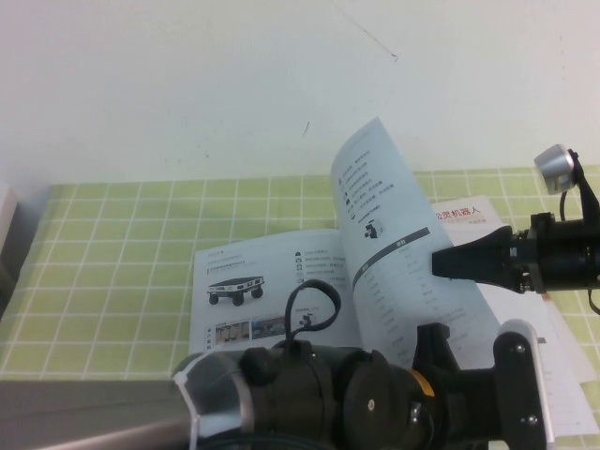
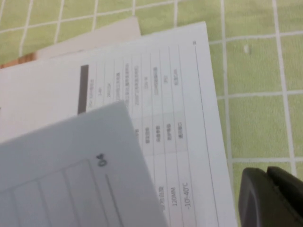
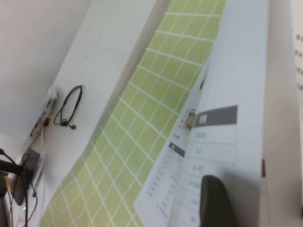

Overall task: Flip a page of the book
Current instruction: Open the closed book

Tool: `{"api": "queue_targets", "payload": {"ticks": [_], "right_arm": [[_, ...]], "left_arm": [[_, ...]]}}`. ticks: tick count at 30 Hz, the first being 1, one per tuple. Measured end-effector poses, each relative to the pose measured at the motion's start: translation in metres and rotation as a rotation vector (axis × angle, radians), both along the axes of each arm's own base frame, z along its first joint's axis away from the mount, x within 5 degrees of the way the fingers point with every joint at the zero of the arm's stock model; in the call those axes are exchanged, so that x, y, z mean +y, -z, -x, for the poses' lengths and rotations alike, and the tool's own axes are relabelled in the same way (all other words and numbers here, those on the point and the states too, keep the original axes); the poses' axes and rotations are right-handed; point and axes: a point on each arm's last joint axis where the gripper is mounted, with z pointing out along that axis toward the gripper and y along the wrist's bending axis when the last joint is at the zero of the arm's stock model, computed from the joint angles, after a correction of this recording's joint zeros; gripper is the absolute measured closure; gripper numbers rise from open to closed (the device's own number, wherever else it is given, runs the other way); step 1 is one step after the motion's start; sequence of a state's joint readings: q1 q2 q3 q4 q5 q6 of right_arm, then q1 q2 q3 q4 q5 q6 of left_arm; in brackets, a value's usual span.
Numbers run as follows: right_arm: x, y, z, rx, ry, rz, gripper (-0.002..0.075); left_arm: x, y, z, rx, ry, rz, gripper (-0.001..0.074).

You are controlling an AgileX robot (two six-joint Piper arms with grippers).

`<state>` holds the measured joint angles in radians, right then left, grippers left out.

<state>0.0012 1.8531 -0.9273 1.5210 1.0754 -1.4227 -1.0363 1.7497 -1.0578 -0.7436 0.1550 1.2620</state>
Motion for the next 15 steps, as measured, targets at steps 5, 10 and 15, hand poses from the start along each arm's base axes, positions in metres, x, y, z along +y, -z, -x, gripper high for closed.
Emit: {"api": "queue_targets", "payload": {"ticks": [5, 10, 15], "right_arm": [[0.000, 0.000, 0.000, 0.000, 0.000, 0.000, 0.0359], [0.000, 0.000, 0.000, 0.000, 0.000, 0.000, 0.0359], [0.000, 0.000, 0.000, 0.000, 0.000, 0.000, 0.0359]], "left_arm": [[-0.003, 0.020, -0.003, -0.033, 0.044, -0.075, 0.0738], [-0.004, 0.028, -0.007, -0.075, 0.047, -0.092, 0.0738], [-0.005, 0.030, -0.008, -0.095, 0.057, -0.102, 0.0738]]}}
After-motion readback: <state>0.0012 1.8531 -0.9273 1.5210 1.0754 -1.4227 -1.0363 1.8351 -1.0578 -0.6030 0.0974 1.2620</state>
